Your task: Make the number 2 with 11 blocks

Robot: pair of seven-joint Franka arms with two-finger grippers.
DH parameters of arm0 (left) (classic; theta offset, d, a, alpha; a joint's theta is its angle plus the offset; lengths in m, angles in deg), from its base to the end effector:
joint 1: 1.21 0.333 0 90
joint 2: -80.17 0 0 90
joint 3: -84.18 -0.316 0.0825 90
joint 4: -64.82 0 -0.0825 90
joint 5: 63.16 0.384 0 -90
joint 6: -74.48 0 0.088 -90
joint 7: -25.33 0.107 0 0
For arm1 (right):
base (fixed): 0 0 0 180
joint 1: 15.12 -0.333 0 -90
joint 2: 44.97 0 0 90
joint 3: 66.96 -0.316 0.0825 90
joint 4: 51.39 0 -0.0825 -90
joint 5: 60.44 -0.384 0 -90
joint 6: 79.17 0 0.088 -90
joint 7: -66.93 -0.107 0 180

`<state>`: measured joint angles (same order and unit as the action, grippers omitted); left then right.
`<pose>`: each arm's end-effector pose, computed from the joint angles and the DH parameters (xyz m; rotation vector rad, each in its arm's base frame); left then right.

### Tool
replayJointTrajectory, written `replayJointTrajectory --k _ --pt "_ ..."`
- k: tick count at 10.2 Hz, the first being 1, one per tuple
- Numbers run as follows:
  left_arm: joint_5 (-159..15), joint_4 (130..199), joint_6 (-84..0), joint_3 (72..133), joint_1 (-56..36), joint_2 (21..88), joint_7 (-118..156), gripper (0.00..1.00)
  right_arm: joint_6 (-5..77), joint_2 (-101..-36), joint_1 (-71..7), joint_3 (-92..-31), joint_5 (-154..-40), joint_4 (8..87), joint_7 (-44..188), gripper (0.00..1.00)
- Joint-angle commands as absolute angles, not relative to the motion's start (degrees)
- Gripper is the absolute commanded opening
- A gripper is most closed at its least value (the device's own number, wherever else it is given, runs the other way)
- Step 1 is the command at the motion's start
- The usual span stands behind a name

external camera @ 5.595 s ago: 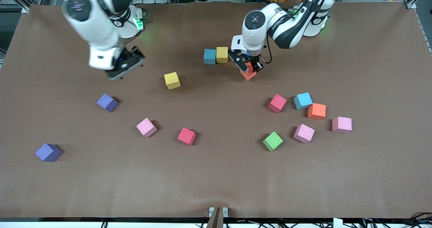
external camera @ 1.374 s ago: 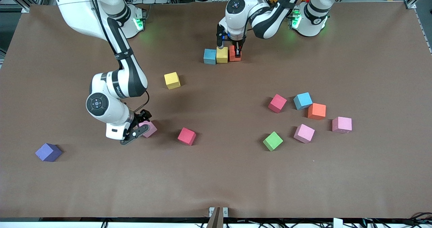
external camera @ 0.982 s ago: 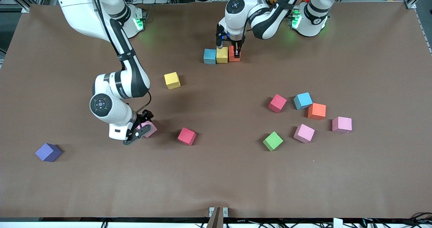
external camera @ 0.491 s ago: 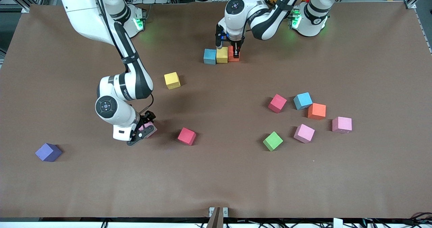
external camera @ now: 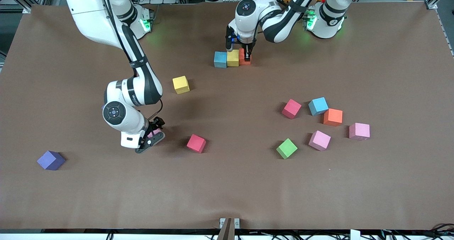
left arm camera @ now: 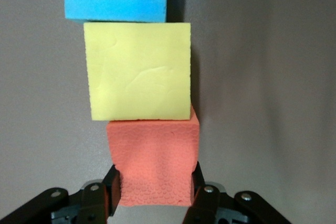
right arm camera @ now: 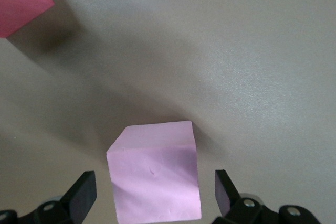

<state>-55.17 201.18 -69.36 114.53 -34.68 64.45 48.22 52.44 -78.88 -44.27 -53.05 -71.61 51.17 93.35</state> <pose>0.2097 -0.4477 0.2146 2.1454 -2.2560 -0.1777 0.6226 0.1855 0.2232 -2.9755 -0.9666 0.0953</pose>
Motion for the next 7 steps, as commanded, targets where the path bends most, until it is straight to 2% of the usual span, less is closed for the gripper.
replayJointTrajectory --k 1,2,3,7 --pt "-53.6 200.3 -69.7 114.1 -35.0 63.5 47.7 0.0 52.6 -80.3 -44.6 -52.8 -72.0 50.0 93.1 1.0" --pt "-53.6 200.2 -69.7 114.1 -35.0 63.5 47.7 0.37 52.6 -80.5 -44.5 -52.6 -72.0 50.0 93.1 1.0" --pt "-53.6 200.2 -69.7 114.1 -35.0 63.5 47.7 0.99 52.6 -80.7 -44.5 -52.4 -72.0 50.0 93.1 1.0" --pt "-53.6 200.3 -69.5 114.1 -34.6 65.0 47.7 1.0 52.7 -81.3 -44.6 -52.0 -72.0 50.0 93.0 1.0"
